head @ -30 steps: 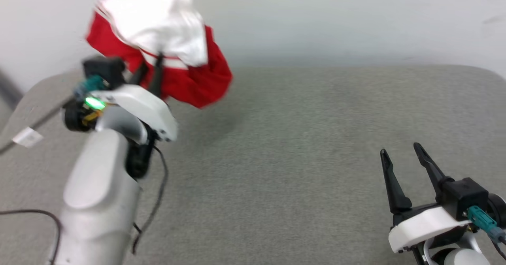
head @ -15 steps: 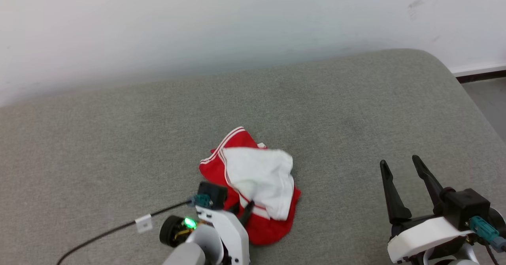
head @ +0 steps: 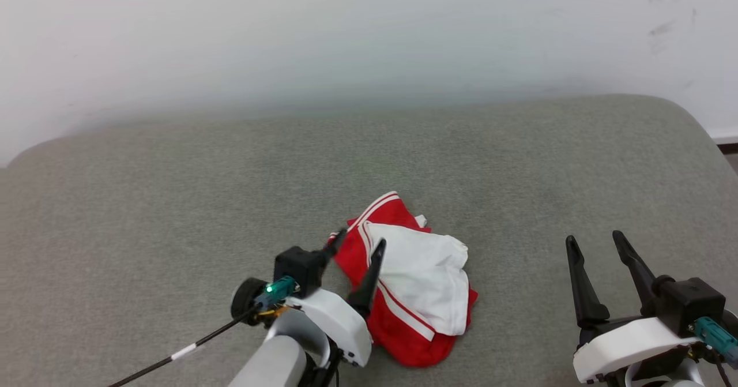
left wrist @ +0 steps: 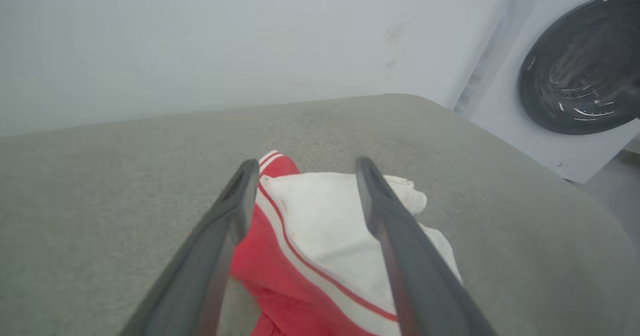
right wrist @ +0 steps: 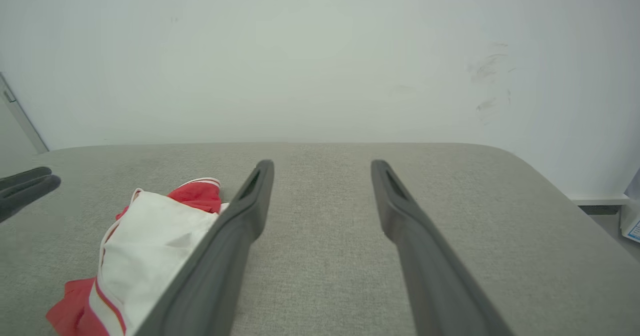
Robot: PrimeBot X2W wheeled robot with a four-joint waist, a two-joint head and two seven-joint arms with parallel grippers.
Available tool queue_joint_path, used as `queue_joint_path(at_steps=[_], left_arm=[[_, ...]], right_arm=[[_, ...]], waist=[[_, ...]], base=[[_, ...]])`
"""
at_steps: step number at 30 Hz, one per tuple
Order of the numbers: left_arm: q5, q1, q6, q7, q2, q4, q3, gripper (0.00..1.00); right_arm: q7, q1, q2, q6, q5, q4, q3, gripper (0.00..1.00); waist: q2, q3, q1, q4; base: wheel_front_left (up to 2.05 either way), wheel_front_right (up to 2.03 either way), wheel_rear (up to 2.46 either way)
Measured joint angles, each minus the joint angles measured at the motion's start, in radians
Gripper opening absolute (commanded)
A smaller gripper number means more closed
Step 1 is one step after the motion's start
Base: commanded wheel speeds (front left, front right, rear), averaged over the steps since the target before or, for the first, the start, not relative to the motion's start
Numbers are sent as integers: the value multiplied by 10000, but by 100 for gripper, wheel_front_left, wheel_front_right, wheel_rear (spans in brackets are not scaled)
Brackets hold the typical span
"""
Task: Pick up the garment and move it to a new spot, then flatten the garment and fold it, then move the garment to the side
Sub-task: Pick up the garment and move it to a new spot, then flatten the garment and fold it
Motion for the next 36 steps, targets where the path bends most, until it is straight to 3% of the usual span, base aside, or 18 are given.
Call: queue_joint_path(at_steps=[7, 14, 20, 30, 36], left_arm=[[267, 205, 928, -696, 483, -1114, 800, 100], [159, 801, 1507, -734, 1290, -1580, 1592, 100], [88, 1312, 1695, -428, 1737, -1921, 1766, 100], [-50, 1487, 1854, -232, 1833, -2364, 1822, 100], [-65, 1486, 1921, -228, 1864, -2474, 1781, 100]], right_arm=[[19, 58, 4, 0, 17, -21, -96, 100], [150, 147, 4, 0, 75, 10, -90, 100], [236, 242, 4, 0, 75, 67, -46, 100], [405, 225, 4, 0, 153, 136, -61, 100], [1390, -28, 10, 0, 593, 713, -305, 100]], waist=[[0, -110, 1, 448], [0, -169, 1, 627], [0, -244, 1, 603], [0, -255, 1, 553], [0, -211, 1, 638]], base=[[0, 0, 0], [0, 0, 0], [0, 0, 0], [0, 0, 0], [0, 0, 0]])
